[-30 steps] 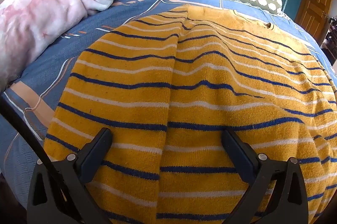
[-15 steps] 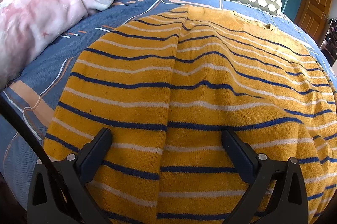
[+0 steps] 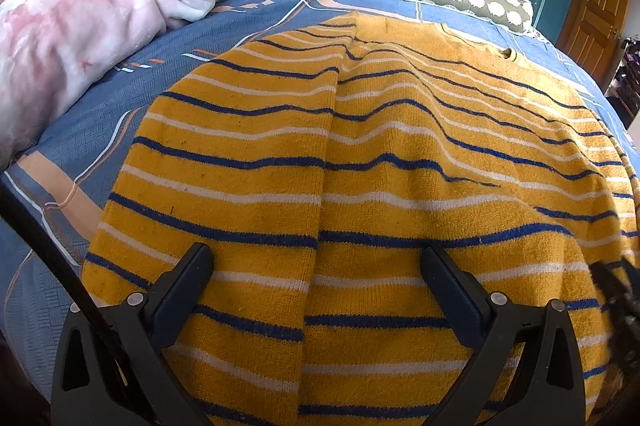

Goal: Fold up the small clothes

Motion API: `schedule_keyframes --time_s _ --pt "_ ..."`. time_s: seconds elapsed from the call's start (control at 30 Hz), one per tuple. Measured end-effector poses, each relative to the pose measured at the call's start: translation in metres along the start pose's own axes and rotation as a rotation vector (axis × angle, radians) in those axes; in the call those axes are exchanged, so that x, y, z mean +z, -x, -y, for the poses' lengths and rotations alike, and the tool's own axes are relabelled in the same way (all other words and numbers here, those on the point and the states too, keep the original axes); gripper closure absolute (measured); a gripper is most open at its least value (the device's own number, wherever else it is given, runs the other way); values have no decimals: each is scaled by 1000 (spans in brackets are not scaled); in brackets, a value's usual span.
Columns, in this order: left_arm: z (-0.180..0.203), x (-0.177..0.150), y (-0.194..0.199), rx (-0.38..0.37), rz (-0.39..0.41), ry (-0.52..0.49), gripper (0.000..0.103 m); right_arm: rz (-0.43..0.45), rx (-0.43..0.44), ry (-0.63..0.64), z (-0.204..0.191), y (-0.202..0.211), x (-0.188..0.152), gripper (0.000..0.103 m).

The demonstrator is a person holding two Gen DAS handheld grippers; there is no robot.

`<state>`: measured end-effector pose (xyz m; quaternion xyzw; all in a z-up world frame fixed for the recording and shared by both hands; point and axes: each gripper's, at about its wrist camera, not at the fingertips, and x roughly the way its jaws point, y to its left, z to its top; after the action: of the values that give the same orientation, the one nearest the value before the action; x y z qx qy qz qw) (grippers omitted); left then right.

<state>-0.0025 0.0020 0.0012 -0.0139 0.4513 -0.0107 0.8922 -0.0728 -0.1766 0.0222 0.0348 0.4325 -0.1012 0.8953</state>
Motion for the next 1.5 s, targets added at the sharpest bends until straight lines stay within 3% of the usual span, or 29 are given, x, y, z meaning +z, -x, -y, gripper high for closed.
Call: schedule_keyframes --time_s 0.23,1.5 --pt "1 1 0 20 -3 -13 0 36 -55 -17 -2 -3 -8 36" --pt "2 0 -1 15 -9 -9 0 53 -101 -22 0 -2 -6 27"
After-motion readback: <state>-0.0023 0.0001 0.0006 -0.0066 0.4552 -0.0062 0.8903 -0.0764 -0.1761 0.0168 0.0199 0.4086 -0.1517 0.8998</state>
